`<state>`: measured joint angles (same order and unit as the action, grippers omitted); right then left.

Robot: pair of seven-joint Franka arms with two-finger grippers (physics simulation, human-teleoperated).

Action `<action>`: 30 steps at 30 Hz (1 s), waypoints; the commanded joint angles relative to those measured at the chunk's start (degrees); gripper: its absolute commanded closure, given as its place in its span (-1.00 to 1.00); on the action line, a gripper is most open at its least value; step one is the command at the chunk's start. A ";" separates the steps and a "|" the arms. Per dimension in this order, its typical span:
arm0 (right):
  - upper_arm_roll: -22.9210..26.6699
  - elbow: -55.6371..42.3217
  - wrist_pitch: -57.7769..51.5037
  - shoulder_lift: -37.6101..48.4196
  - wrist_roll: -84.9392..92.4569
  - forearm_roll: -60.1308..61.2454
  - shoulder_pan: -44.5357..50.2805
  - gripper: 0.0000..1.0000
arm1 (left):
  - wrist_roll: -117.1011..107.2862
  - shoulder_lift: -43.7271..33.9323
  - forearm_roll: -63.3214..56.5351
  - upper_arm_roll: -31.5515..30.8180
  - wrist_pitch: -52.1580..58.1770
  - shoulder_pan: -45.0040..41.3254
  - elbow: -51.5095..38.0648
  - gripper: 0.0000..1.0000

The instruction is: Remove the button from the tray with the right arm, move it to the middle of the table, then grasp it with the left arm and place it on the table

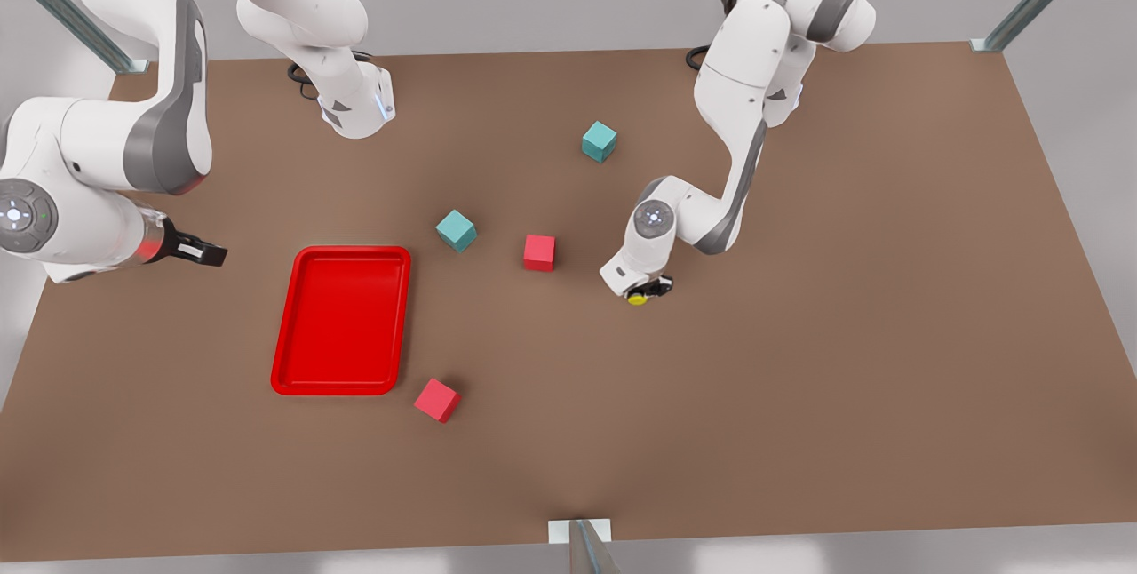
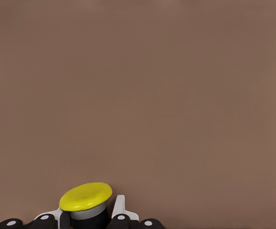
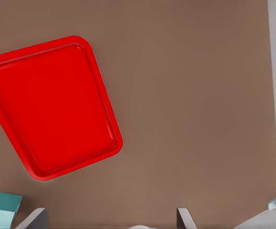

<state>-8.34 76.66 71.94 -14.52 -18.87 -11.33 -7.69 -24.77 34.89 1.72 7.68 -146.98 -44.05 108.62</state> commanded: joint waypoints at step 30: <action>-0.36 -0.28 -0.49 0.02 4.19 -2.03 0.93 -1.00 | -155.58 15.30 -70.88 13.15 39.67 -4.20 -13.70 0.20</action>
<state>-8.68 76.41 71.48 -14.57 -15.46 -12.84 -6.77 -133.23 49.68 -66.16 20.79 -108.85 -48.24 94.99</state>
